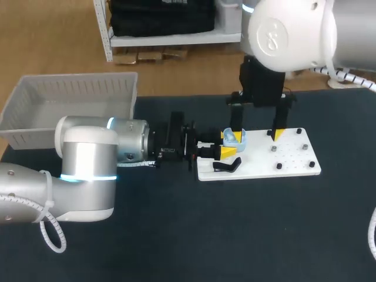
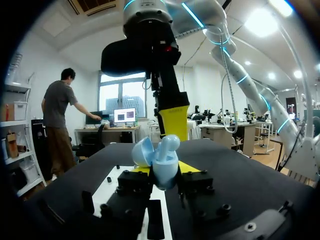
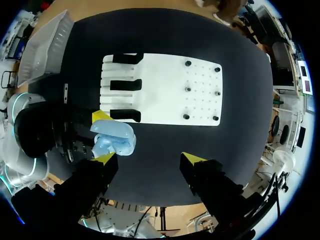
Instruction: Pick up each earbud case from the left stands, insert the matching earbuds, close the lid, and place the case in the box.
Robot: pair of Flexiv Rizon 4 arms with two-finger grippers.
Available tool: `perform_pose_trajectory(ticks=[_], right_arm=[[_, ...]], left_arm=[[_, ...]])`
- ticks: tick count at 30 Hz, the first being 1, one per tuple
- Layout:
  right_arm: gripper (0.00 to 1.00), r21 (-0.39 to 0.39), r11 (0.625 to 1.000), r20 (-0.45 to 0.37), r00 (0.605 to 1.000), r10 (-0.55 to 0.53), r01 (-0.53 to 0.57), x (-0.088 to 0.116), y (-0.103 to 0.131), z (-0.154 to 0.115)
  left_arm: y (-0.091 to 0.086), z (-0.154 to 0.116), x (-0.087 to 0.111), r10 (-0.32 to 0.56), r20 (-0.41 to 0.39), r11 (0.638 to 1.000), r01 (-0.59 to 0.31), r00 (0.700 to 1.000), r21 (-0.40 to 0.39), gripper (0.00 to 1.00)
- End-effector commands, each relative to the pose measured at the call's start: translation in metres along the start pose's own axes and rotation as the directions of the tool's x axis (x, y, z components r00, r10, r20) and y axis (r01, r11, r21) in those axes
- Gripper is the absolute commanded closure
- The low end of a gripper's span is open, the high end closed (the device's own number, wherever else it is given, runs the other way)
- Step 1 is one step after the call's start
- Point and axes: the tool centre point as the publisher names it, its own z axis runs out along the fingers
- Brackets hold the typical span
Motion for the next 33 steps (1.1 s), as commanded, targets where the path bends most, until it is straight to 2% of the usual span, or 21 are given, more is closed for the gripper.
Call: perform_pose_trajectory(ticks=[1,10,16,17,19,22,26,33], right_arm=[[0.21,0.001,1.0,0.0,1.0,-0.006,0.006,-0.005,0.002,0.002],[0.19,-0.002,1.0,0.012,1.0,-0.022,0.022,-0.006,0.009,-0.007],[0.07,-0.047,0.999,0.036,0.999,-0.026,0.027,-0.004,0.007,-0.026],[0.0,-0.067,0.997,0.042,0.999,-0.022,0.025,-0.007,0.006,-0.03],[0.0,-0.069,0.998,0.063,0.998,-0.007,0.011,-0.013,0.005,-0.033],[0.0,-0.12,0.993,0.077,0.997,0.022,-0.013,-0.025,0.003,-0.034],[0.0,-0.11,0.992,0.086,0.994,0.065,-0.055,-0.044,-0.002,-0.029],[0.0,-0.1,0.989,0.087,0.99,0.114,-0.105,-0.061,-0.012,-0.017]], left_arm=[[-0.002,0.0,0.0,0.003,0.002,1.0,-0.003,1.0,-0.007,1.0],[-0.002,0.0,0.0,0.003,0.002,1.0,-0.003,1.0,-0.007,1.0],[-0.002,0.0,0.0,0.003,0.002,1.0,-0.003,1.0,-0.007,1.0],[-0.002,0.0,0.0,0.003,0.002,1.0,-0.003,1.0,-0.007,1.0],[-0.002,0.0,0.0,0.003,0.002,1.0,-0.003,1.0,-0.007,1.0],[-0.002,0.0,0.0,0.003,0.002,1.0,-0.003,1.0,-0.007,1.0],[-0.002,0.0,0.0,0.003,0.002,1.0,-0.003,1.0,-0.007,1.0],[-0.002,0.0,0.0,0.003,0.002,1.0,-0.003,1.0,-0.007,1.0]])
